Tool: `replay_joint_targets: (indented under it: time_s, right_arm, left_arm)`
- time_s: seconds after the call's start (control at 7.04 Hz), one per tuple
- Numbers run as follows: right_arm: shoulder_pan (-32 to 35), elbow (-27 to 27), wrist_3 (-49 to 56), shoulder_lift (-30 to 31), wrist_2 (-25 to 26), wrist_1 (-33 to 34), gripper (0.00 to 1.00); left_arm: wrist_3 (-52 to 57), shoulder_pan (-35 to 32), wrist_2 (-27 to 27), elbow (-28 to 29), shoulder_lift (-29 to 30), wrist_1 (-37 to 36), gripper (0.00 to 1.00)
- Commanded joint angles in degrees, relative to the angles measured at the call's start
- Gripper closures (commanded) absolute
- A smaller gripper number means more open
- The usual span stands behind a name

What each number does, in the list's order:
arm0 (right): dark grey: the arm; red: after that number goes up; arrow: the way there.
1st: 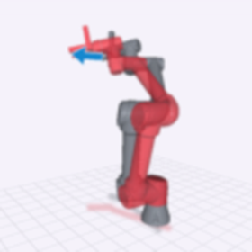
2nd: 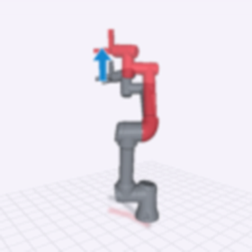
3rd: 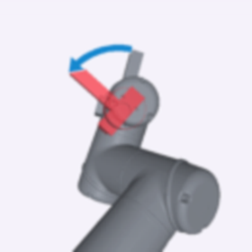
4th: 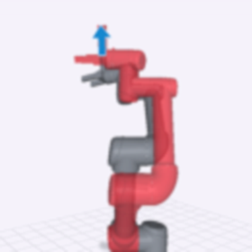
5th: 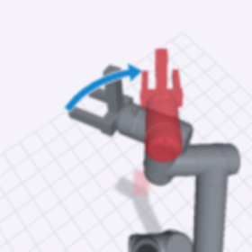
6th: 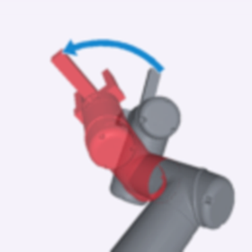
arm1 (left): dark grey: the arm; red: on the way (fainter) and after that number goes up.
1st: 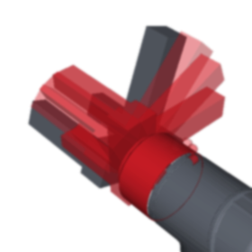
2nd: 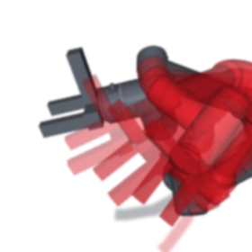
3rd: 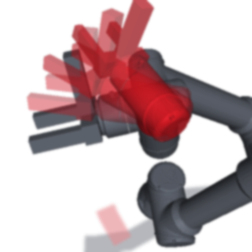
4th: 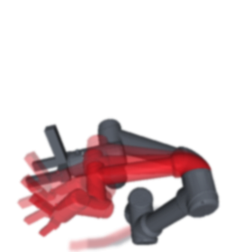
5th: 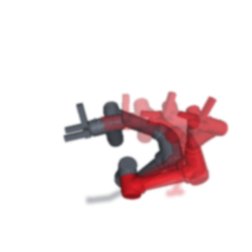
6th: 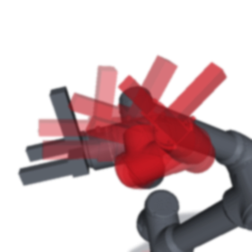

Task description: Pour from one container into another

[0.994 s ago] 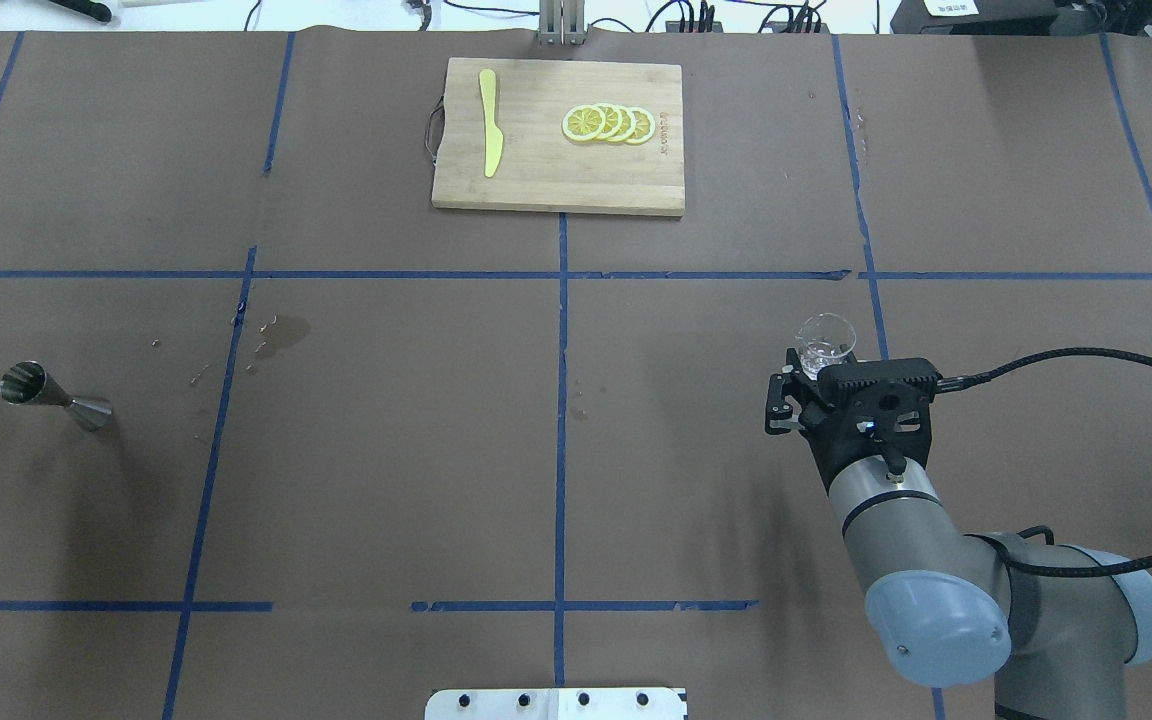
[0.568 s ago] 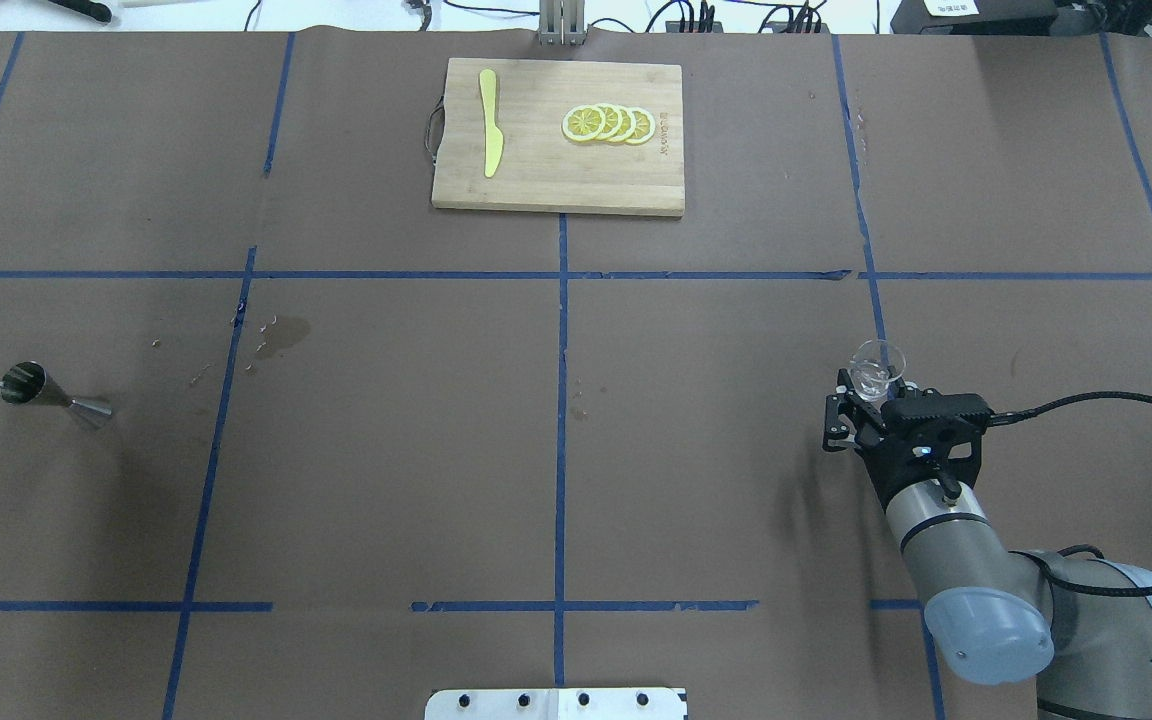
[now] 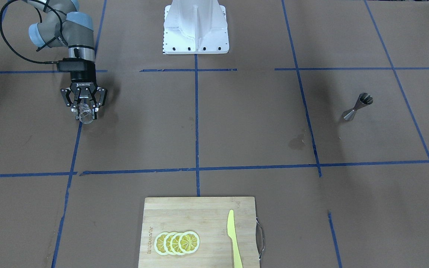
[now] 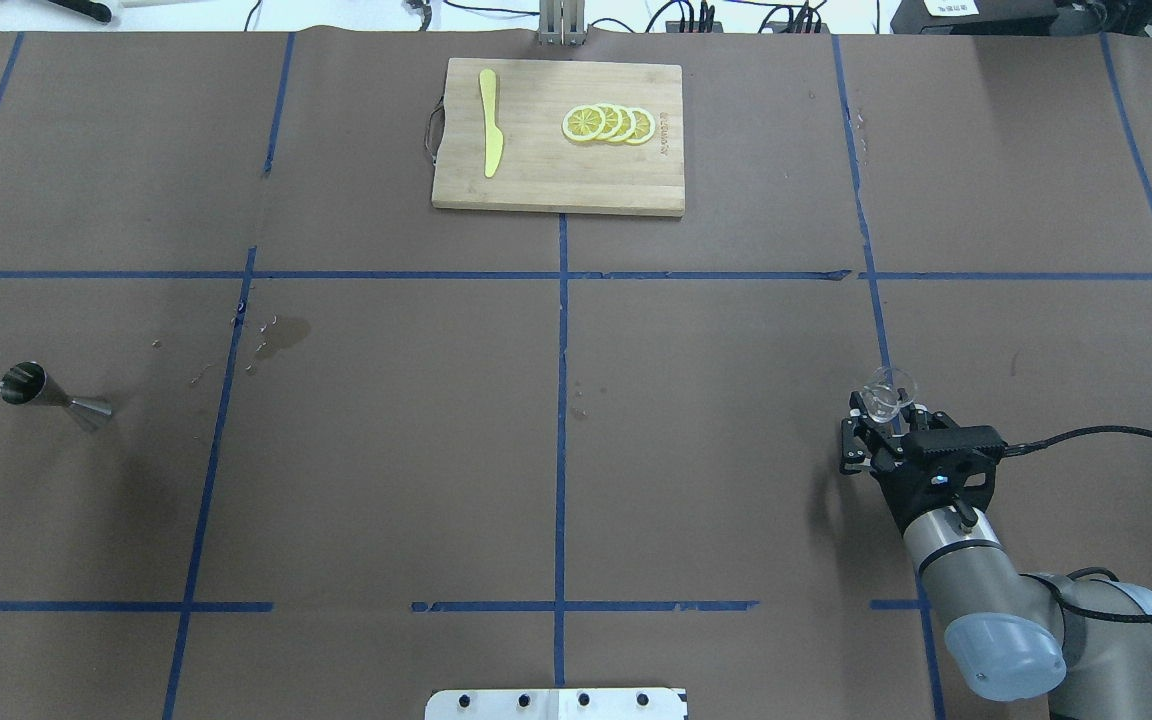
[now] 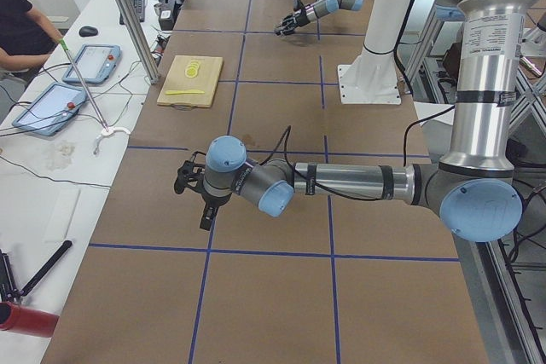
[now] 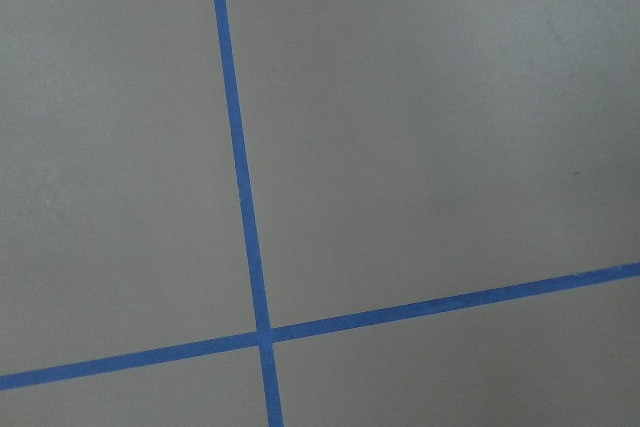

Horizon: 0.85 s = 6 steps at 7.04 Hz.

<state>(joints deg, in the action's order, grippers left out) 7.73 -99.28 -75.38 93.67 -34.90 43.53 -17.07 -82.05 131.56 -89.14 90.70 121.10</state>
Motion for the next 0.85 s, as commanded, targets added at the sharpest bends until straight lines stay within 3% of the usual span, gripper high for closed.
replay_joint_targets:
  time_s: [0.0, 0.71]
  right_arm:
    - [-0.70, 0.49, -0.03, 0.54, 0.10, -1.96, 0.78]
    - [-0.97, 0.58, -1.96, 3.35, 0.36, -2.66, 0.72]
  left_arm:
    - [-0.07, -0.04, 0.01, -0.24, -0.09, 0.10, 0.00]
    - [-0.07, -0.04, -0.08, -1.12, -0.35, 0.10, 0.00]
